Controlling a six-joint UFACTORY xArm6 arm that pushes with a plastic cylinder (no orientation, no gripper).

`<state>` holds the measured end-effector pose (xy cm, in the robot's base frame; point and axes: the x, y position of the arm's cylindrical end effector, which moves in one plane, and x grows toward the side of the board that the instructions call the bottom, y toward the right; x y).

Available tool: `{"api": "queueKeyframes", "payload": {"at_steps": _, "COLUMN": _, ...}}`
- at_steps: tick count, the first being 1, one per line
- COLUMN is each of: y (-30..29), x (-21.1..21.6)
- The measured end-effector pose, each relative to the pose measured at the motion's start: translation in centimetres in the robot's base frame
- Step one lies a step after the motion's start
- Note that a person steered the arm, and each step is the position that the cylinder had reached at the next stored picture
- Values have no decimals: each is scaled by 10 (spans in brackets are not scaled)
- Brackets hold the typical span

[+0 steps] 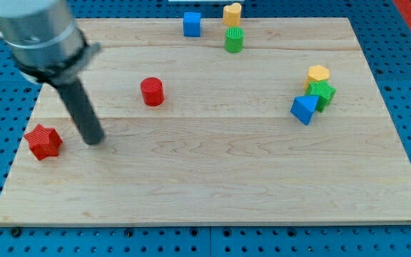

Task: Move red circle towards center left

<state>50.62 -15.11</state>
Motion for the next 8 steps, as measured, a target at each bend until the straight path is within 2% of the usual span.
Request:
{"api": "queueKeyframes", "payload": {"at_steps": 1, "y": -53, "x": 38}}
{"api": "queueKeyframes", "payload": {"at_steps": 2, "y": -101, "x": 12}}
{"api": "queueKeyframes", "payload": {"at_steps": 3, "y": -94, "x": -16}}
{"api": "queueKeyframes", "payload": {"at_steps": 4, "y": -7, "x": 5}}
{"api": "queueKeyframes", "payload": {"at_steps": 5, "y": 117, "x": -17}}
{"api": "queueKeyframes", "payload": {"at_steps": 6, "y": 124, "x": -64}}
{"api": "queueKeyframes", "payload": {"at_steps": 8, "y": 100, "x": -112}}
